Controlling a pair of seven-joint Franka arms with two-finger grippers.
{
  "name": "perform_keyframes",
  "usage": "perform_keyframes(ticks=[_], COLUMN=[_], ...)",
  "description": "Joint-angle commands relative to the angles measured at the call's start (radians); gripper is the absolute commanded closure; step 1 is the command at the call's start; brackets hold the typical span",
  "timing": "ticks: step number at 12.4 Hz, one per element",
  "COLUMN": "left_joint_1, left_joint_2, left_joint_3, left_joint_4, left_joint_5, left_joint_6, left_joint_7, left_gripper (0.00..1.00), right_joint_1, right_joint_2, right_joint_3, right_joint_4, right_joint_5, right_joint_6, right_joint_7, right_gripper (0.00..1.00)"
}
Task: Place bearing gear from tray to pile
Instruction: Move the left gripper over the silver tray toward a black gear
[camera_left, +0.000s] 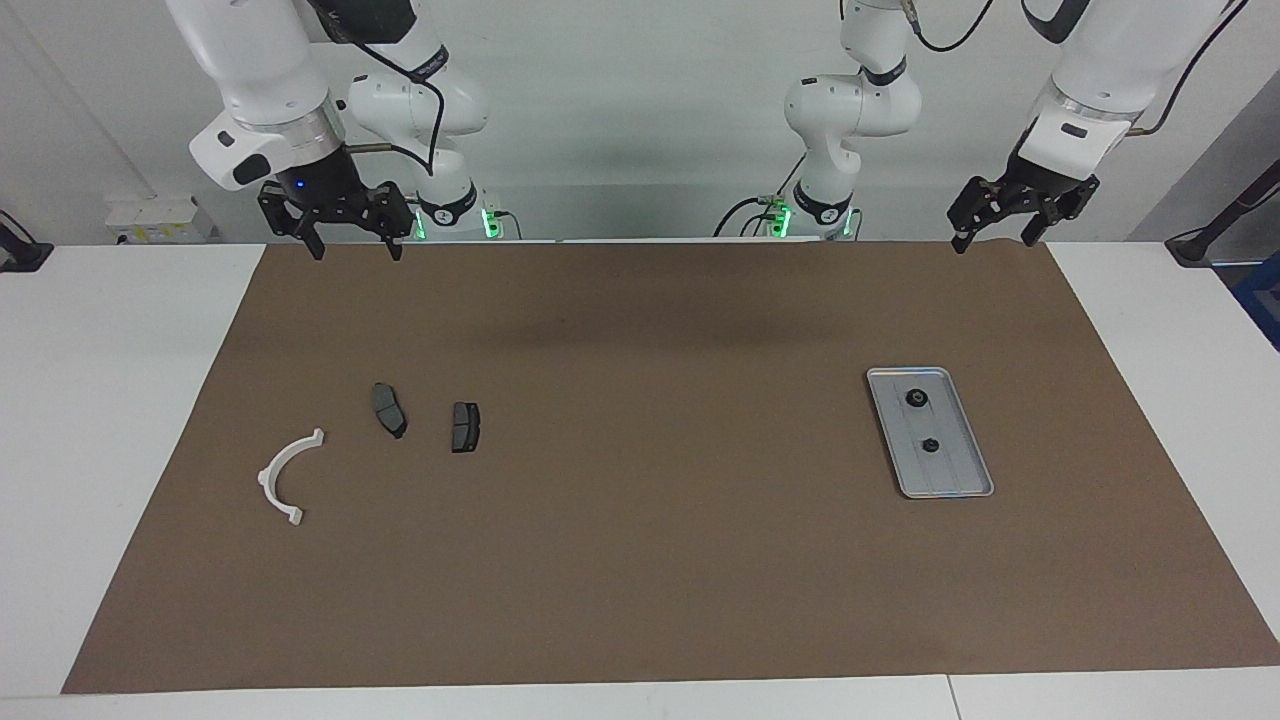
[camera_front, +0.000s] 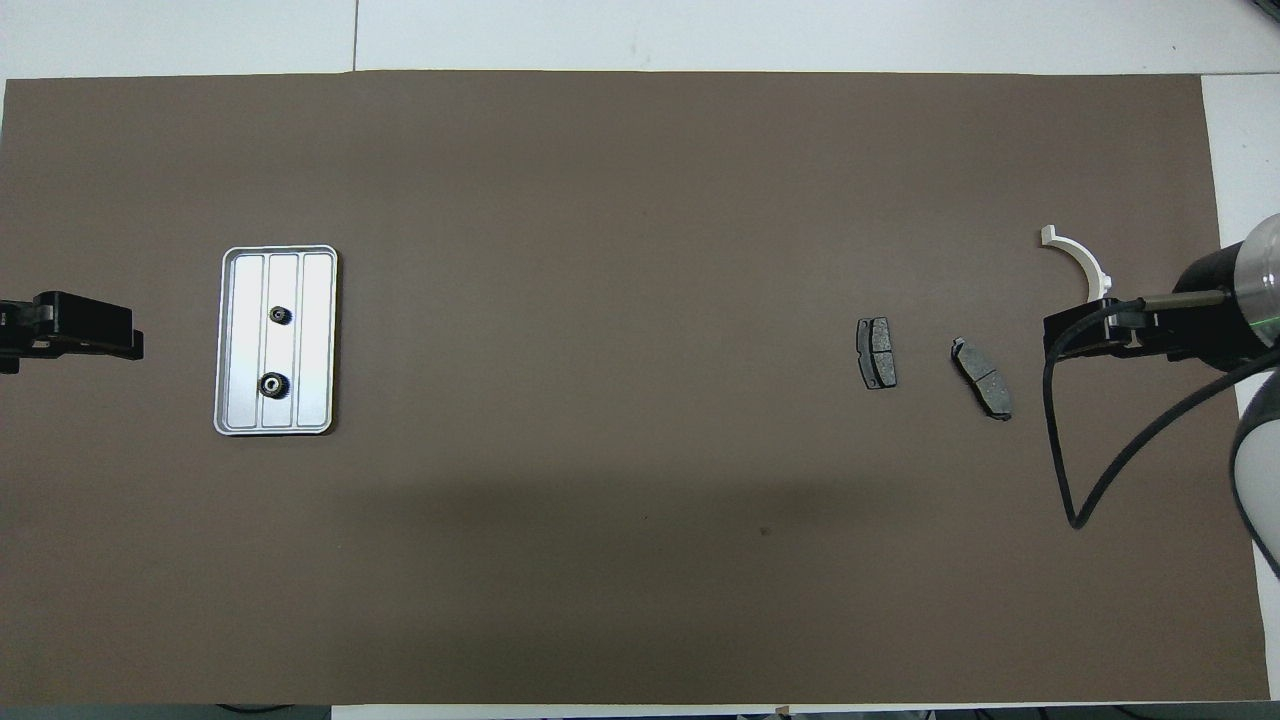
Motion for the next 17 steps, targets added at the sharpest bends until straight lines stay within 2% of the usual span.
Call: perform_keyframes(ticks=[1,6,7,10,11,13,15,17], left_joint_1=[0.000,0.002,0.011,0.040,0.042,0.049,0.060,0.071], left_joint_2=[-0.031,-0.044,-0.052,-0.087,-0.068,0.020,0.101,0.118], left_joint_3=[-0.005,-0.023,-0.023,-0.020,-0.019,-0.017,-0.019,-0.017], left_joint_4=[-0.038,-0.057,-0.092,-0.321,-0.359,-0.362,-0.391,-0.464], left_joint_5=[-0.014,-0.013,-0.013,-0.013,-0.013,-0.013,-0.013,-0.013], left_joint_6=[0.026,0.020,0.050,0.324,0.396,0.454,0.564,0.694], left_joint_7=[0.001,-0.034,-0.019,0.050,0.071,0.100,0.102,0.116], left_gripper=[0.00,0.00,0.00,0.00,0.00,0.00,0.00,0.00], right_joint_1=[-0.012,-0.012,-0.012,-0.012,-0.012,-0.014,-0.012,-0.011], right_joint_2=[-0.014,-0.014,-0.014,-0.018,-0.018,-0.018,-0.018,-0.019], right_joint_3=[0.004,0.004,0.004,0.003,0.003,0.003,0.004,0.006], right_joint_4=[-0.011,-0.011,-0.010,-0.008,-0.008,-0.008,-0.002,-0.002], right_joint_5=[0.023,0.023,0.023,0.023,0.023,0.023,0.023,0.023], right_joint_6=[0.014,0.014,0.014,0.014,0.014,0.014,0.016,0.042], right_joint_7=[-0.018,-0.019,-0.022,-0.022,-0.022,-0.022,-0.022,-0.022], right_gripper=[0.00,0.00,0.00,0.00,0.00,0.00,0.00,0.00])
